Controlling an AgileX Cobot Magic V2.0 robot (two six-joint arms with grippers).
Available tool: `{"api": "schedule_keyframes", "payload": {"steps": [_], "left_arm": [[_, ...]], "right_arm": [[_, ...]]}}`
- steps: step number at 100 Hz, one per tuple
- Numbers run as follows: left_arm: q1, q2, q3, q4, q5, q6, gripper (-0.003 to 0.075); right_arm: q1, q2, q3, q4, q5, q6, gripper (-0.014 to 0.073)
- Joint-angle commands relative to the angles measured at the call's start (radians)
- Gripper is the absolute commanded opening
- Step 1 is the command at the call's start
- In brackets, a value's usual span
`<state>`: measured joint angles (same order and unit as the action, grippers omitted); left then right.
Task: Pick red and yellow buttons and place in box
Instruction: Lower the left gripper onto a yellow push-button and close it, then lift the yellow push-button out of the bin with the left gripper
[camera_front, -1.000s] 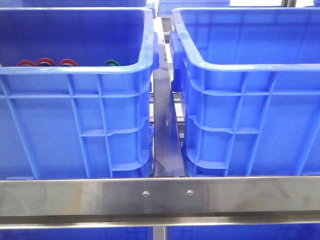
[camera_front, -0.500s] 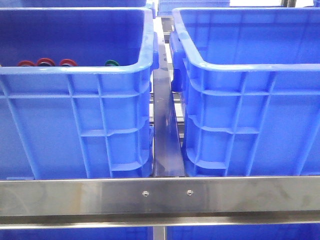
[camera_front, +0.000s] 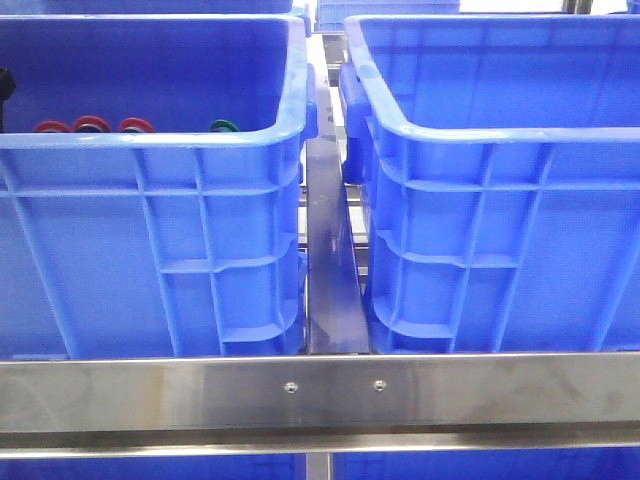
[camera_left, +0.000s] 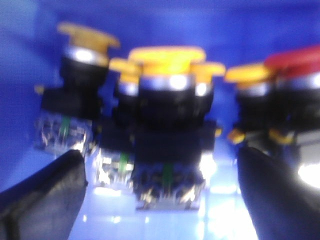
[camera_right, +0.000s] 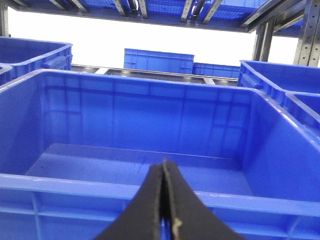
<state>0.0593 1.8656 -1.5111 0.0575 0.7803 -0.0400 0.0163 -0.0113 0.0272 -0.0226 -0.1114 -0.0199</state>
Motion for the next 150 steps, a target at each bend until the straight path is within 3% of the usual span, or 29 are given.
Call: {"api": "schedule_keyframes", "payload": {"steps": [1,41,54,68,89,104,129,150], "left_arm": [[-0.001,-0.048,-0.032,-0.002,-0.065,0.000,0.0580],[-0.001,0.007,-0.032,-0.002,-0.071,0.003,0.0580],[-0.001,0.007,-0.033,-0.002,-0.071,0.003,0.0548],[-0.001,0.007,-0.033,-0.002,-0.074,0.003,0.0422],[-0.001,0.004,-0.043,-0.002,-0.061,0.005,0.0132],[-0.001,-0.040,-0.043,-0.002,-0.058,0.008,-0.0020],[-0.003,-0.167,-0.043,-0.019,0.072,0.073,-0.0019],[-0.003,-0.300,0.006,-0.162,0.142,0.190,-0.0019]], "right_arm": [[0.001,-0.021,-0.001,0.000,-0.076,-0.004,-0.0067],[0.001,-0.021,-0.001,0.000,-0.076,-0.004,-0.0067],[0.001,-0.021,-0.001,0.000,-0.076,-0.004,-0.0067],[0.001,-0.021,-0.001,0.000,-0.076,-0.004,-0.0067],[0.001,-0.021,-0.001,0.000,-0.076,-0.004,-0.0067],[0.001,-0.021,-0.001,0.000,-0.076,-0.004,-0.0067],[0.001,-0.021,-0.001,0.000,-0.076,-0.004,-0.0067],[0.001,-0.021,-0.001,0.000,-0.076,-0.004,-0.0067]]}}
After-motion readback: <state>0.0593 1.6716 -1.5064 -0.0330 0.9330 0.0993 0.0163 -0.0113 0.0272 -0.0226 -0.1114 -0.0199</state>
